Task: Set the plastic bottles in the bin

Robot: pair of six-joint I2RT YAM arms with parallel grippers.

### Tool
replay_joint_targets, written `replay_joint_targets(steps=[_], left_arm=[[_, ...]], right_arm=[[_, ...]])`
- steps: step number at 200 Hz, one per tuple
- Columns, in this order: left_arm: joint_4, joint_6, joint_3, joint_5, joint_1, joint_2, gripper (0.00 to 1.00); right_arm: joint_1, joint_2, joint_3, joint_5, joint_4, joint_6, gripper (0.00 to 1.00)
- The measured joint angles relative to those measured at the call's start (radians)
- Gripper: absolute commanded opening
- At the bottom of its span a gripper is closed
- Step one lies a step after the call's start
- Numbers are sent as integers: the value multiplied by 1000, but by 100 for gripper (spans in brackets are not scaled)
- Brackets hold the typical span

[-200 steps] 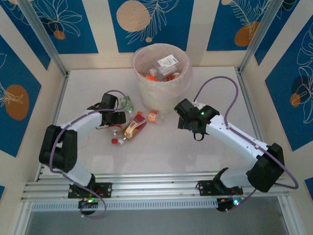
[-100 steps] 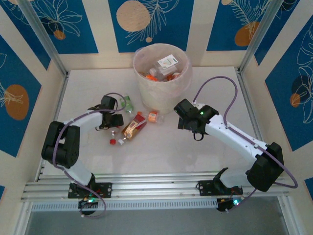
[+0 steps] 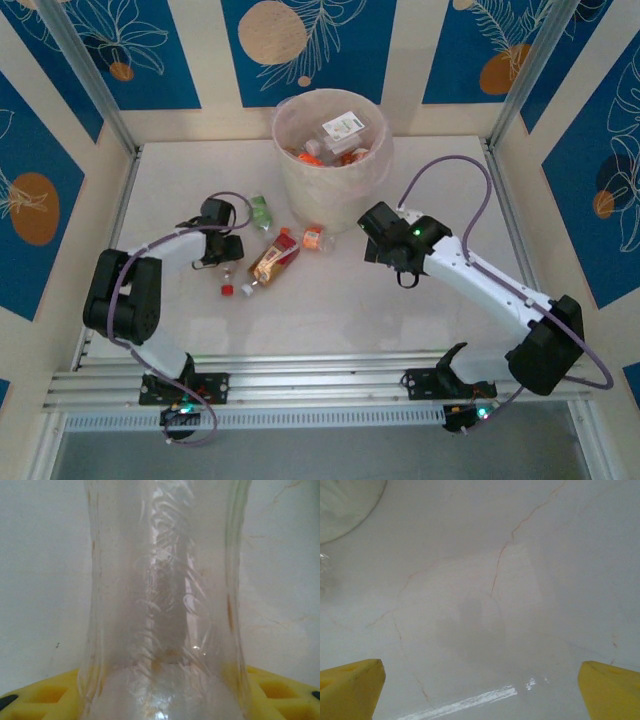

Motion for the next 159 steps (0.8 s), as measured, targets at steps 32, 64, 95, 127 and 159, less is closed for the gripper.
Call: replay_joint_targets(steps=[32,64,95,127,159], left_arm=[[-37,1,0,-22,0,-61,46],[-93,4,9,-43,1,-192,46],[-143,11,48,-48,1,-331,46],[-163,20,87,-26,0,-444,46],[-185,23,138,27,-10,-497,46]], right_arm=[[0,-68,-21,1,28,-3,99],[0,-110,-69,0,52,-11,99],[0,-121,-79,0,68,-13,99],[0,-125,-80,1,85,-14,99],[0,-125,-80,11,87,-14,99]])
